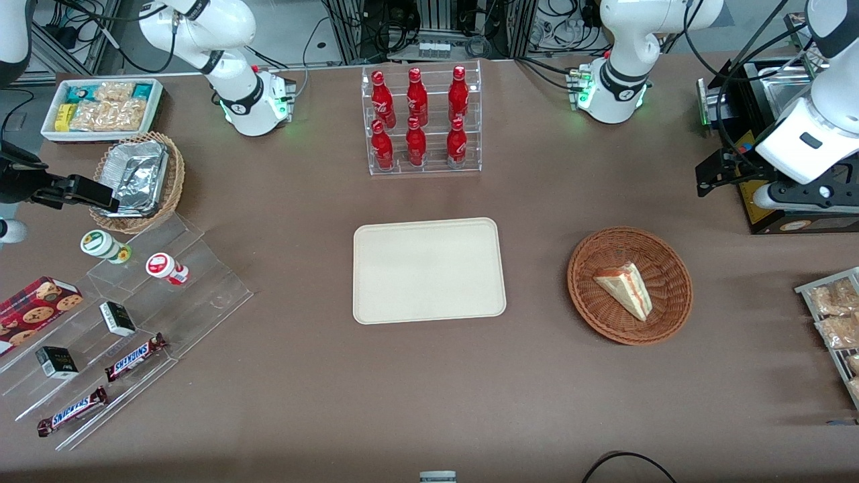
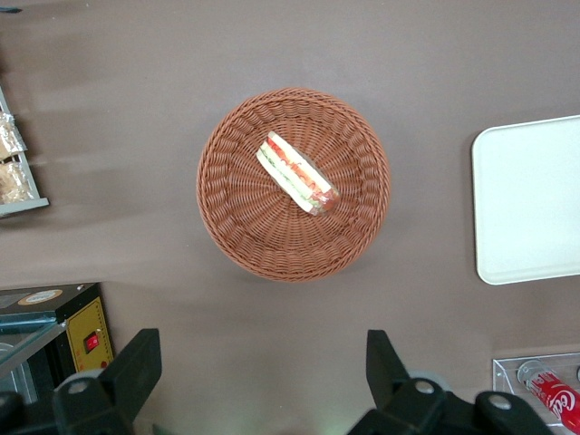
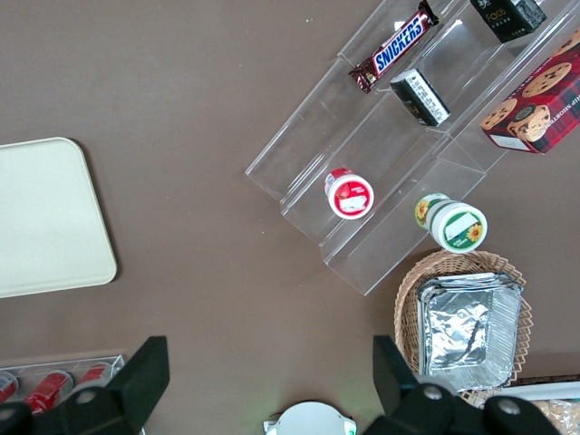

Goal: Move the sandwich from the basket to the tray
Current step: 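Move the left gripper over the wrapped sandwich in the wicker basket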

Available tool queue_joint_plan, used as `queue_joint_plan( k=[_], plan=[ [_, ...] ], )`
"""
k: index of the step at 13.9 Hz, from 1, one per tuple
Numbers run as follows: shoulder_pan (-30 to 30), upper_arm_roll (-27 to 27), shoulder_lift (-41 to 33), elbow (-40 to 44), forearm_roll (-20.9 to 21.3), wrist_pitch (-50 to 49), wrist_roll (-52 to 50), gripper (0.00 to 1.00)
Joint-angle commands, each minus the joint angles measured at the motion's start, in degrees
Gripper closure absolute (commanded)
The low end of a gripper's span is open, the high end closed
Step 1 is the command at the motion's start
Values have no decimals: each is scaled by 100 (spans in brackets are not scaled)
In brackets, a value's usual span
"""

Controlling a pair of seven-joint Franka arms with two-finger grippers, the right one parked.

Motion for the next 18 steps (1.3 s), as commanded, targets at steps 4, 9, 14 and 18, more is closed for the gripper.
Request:
queue_joint_plan(
  k=[4,9,14,18],
  plan=[
    [102,-3,77,39,-46,-7,-71,0],
    [173,-47,385,-521,-63,789,-702,0],
    [164,-161,420,-1787,-195,2425,-2124,0],
    [-11,-240,823,-2070,-90,2884,-3102,0]
  ],
)
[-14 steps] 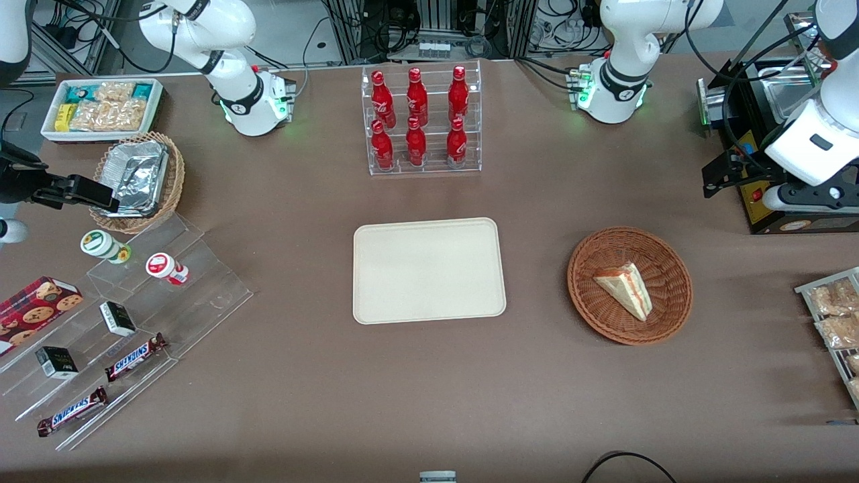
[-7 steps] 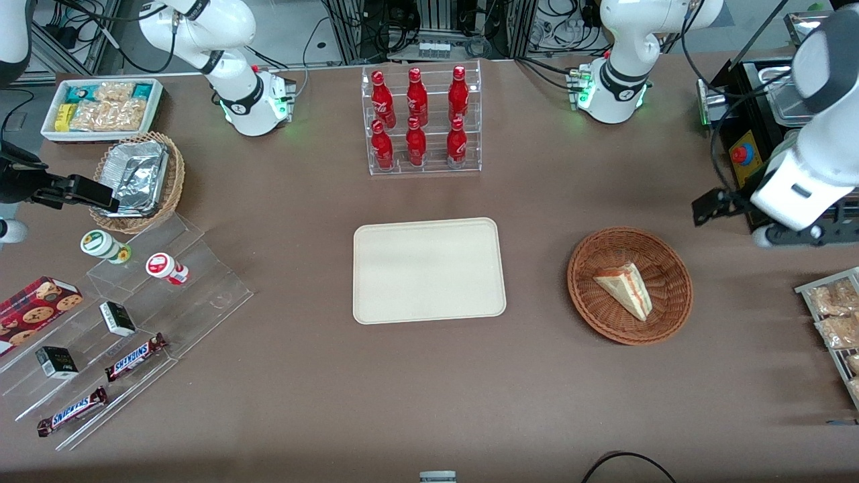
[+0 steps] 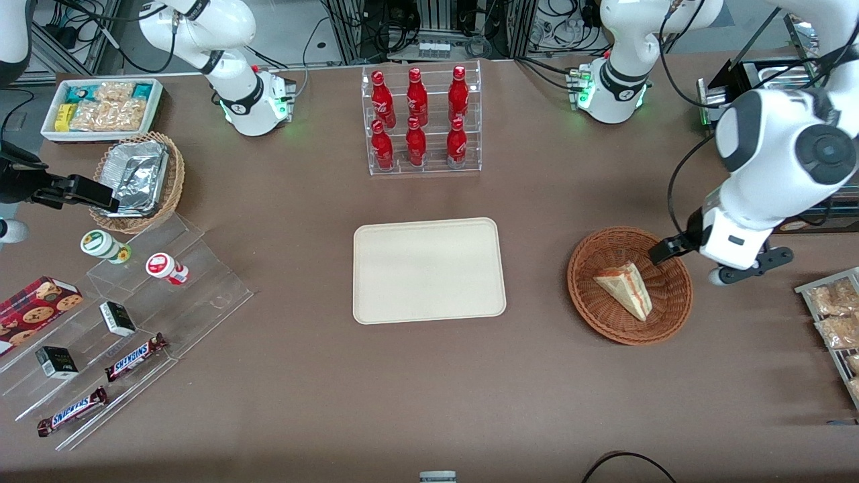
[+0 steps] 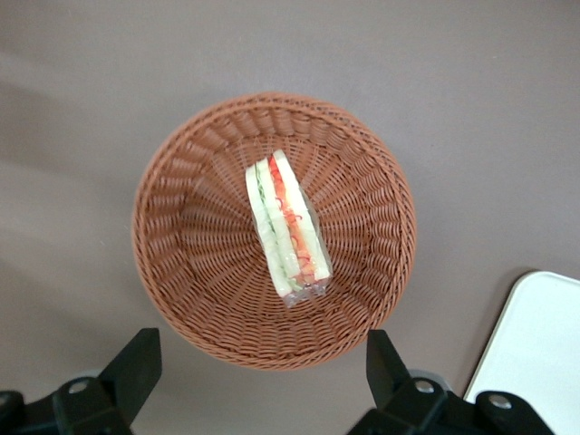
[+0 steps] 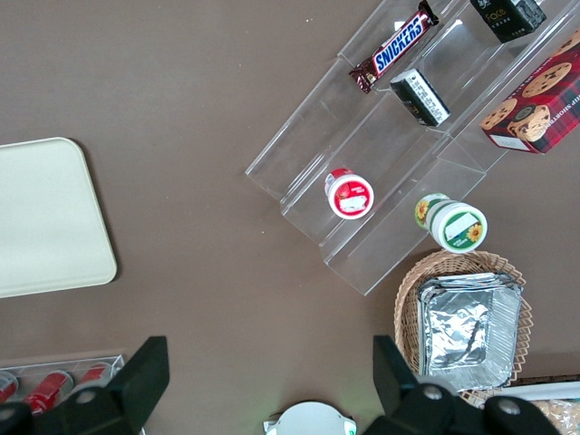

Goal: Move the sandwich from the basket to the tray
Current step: 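Move the left gripper over the wrapped sandwich in the wicker basket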

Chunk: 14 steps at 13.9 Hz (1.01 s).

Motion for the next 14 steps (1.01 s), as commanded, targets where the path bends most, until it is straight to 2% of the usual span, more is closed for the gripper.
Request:
queue_joint_plan(
  k=[1,6,14],
  plan=[
    [-135,-41,183,-228,39,309,-498,0],
    [-135,-41,289,-1265,39,1785,-815,0],
    [-153,-32,904,-1328,39,2332,-1228,0]
  ],
)
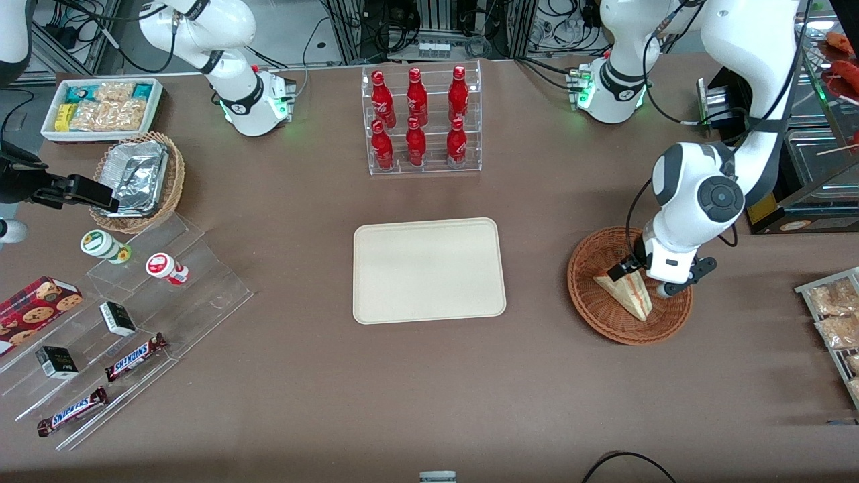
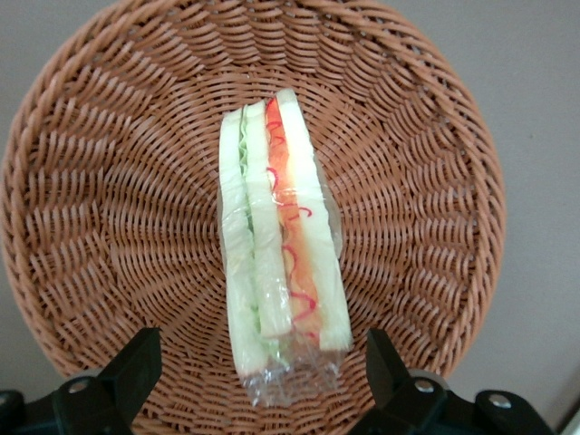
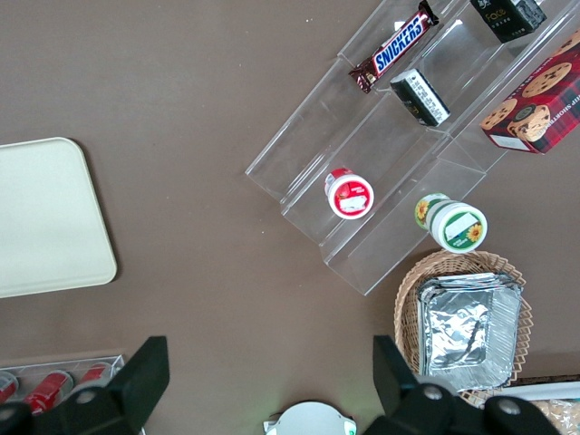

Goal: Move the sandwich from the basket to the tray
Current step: 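Lower the left gripper and close it on the sandwich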

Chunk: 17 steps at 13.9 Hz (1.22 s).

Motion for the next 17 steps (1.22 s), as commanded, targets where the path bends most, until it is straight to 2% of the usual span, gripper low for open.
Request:
queue_joint_plan(
  k=[1,3,4,5,6,7,13,17],
  plan=[
    [-25,5,104,17,38,184,-149,0],
    [-24,14,218,17,38,359,-149,3],
    [-24,14,271,34,29,395,-184,17],
    [-24,14,297,52,29,395,-280,52],
    [-24,14,332,60,37,404,-281,81],
    [-24,6,341,78,38,404,-281,100],
    [-51,-3,114,367,72,10,-290,100],
    [-401,-21,-133,1113,494,-1455,-334,100]
  ],
)
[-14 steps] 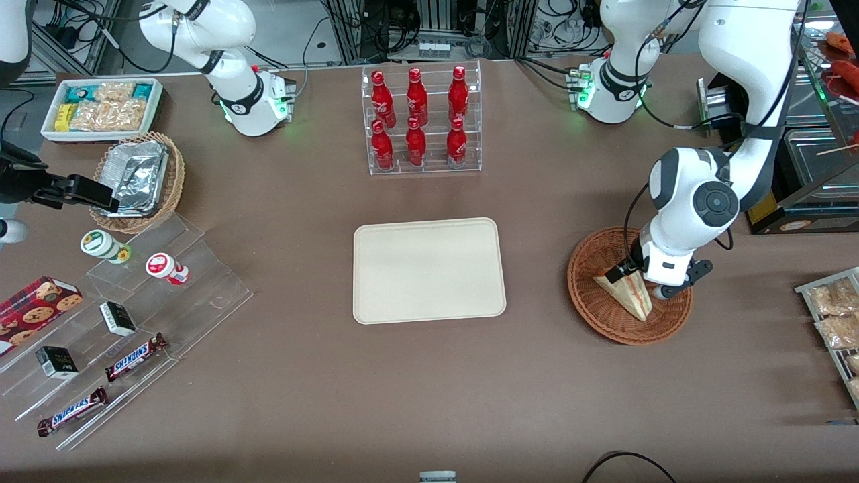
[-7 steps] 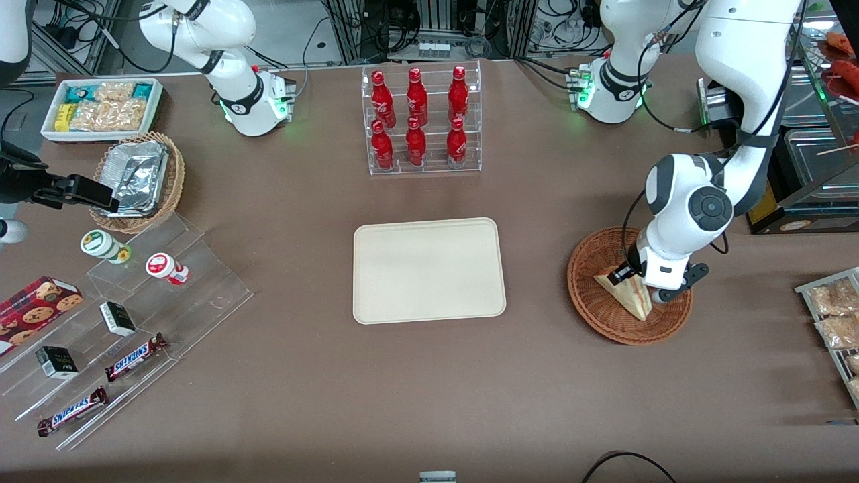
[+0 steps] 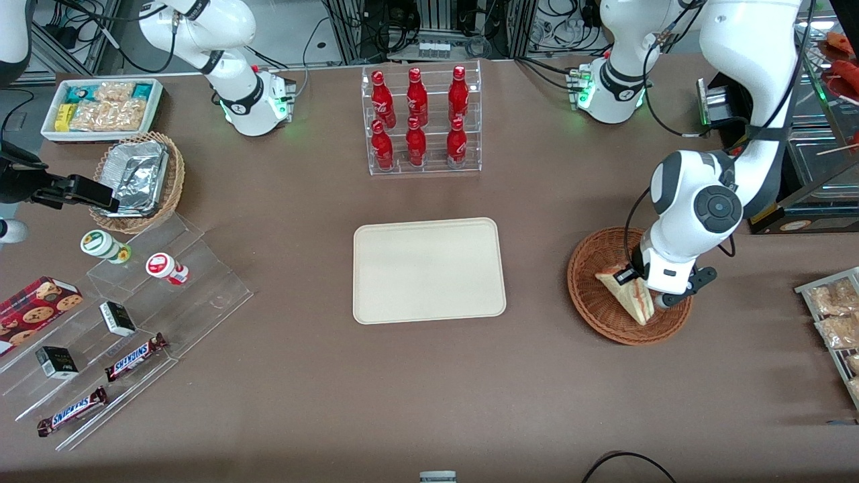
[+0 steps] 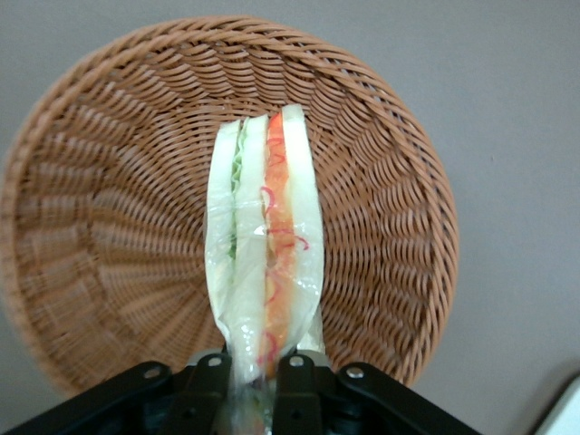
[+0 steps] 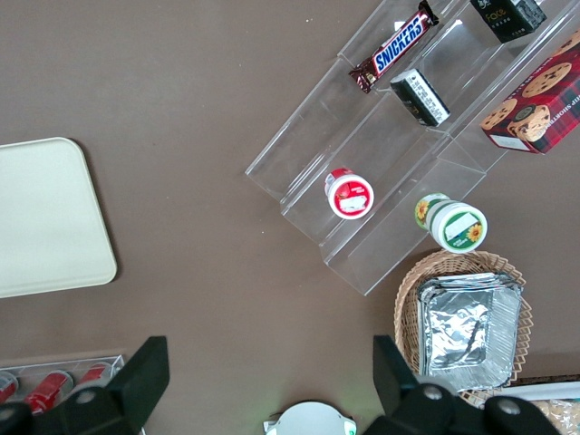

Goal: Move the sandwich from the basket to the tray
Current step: 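Lower the left gripper and close it on the sandwich, then lift the sandwich and carry it over the cream tray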

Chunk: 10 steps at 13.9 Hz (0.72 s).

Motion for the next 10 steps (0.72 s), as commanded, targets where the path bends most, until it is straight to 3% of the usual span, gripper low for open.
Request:
queue_joint_plan(
  k=[1,4,10],
  plan=[
    [-418,16,-221,623,253,-1014,-182,100],
    [-1077,16,-151,1292,253,-1596,-305,100],
    [-2684,16,533,2092,236,-1528,-1016,100]
  ],
)
